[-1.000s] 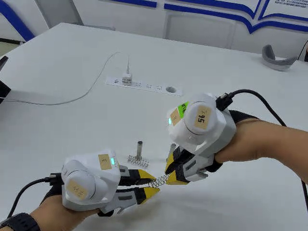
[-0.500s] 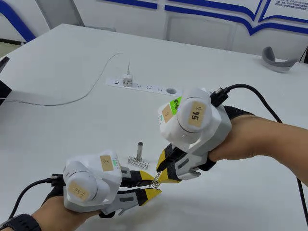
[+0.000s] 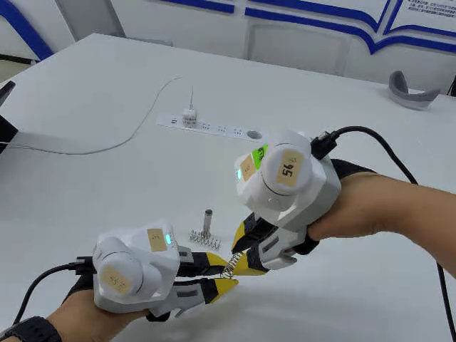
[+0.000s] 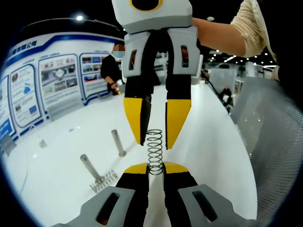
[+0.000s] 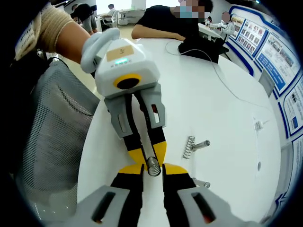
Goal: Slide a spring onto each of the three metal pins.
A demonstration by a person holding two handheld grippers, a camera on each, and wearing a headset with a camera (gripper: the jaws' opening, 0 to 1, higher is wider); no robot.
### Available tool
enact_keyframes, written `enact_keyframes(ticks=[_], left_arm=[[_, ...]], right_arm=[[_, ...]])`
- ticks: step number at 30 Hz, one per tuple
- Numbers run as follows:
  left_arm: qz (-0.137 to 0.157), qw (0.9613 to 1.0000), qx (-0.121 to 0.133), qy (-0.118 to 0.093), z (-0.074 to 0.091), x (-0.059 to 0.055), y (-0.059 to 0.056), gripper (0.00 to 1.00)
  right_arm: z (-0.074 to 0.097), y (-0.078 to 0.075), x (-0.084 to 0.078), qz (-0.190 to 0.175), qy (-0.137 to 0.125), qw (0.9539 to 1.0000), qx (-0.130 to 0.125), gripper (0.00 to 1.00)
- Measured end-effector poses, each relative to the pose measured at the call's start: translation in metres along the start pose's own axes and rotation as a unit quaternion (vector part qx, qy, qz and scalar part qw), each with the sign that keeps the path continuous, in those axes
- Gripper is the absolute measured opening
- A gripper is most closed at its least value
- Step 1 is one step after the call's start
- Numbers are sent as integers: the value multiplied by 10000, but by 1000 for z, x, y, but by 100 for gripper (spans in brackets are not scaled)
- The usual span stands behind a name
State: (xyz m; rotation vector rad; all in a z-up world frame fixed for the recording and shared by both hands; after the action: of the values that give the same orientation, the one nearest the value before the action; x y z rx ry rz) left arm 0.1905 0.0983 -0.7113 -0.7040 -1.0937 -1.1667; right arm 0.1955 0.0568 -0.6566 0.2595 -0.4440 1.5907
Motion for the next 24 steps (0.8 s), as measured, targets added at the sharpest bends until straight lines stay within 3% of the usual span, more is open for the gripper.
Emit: enact_keyframes(ticks=[24], left_arm=[[-48,9999,81,-113,-2,5,2,11]], right_arm=[[-4,-3,-1,-171,-28,9998,68,12]])
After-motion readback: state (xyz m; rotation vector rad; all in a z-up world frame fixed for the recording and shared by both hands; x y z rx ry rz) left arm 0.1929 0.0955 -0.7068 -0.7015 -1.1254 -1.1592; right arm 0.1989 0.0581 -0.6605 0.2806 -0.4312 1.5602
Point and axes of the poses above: the centre of the closed fingertips' face, and the gripper's own axes: z roughly backward along the fingers, y roughly to its left, x roughly out of its top, the point moved 5 cm from there along z, roughly backward along the fingers, and after that the axes turned 2 degrees about -x, right-handed, at the moved point
